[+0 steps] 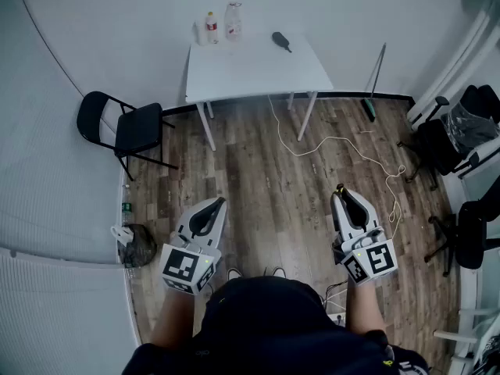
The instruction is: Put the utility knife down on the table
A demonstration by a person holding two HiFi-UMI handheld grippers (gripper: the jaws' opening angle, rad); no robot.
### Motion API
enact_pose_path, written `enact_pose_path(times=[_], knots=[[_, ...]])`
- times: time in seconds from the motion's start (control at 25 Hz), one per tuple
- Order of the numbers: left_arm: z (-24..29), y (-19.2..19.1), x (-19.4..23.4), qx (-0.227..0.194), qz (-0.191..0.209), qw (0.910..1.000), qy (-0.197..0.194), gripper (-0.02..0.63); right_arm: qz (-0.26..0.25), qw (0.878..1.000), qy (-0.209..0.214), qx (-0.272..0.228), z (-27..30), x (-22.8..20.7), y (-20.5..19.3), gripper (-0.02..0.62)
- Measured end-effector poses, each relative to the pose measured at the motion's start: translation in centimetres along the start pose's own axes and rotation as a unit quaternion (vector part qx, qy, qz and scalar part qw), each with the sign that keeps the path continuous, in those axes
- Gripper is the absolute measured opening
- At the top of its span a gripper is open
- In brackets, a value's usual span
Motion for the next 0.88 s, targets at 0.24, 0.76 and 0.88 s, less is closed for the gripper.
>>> enact_pose_path(times=[0.24, 0.76, 0.88], knots=[[-0.8, 0.5, -0.5, -0.004, 0.008, 0.9999, -0.007, 0.023, -0.004, 1.0, -0.002, 0.003, -0.5, 0.6, 0.2, 0.074], [-3.1, -0.5, 1.6, -0.006, -0.008, 0.9999, -0.002, 0.023, -0.006, 0.999, 0.043, -0.007, 1.3, 4.1, 0.7, 0.074], [-4.2, -1.0, 3.3, -0.008, -0.011, 0.9999, -0.001, 0.023, 0.004, 0.999, 0.048, -0.008, 2.6, 5.6, 0.4, 0.074]])
Point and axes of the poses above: the fingertips, and each gripper's own axes: z forward along the fingers, x to its left, y out of its top, the point moved 7 cm from there along -z, backward along the fingers
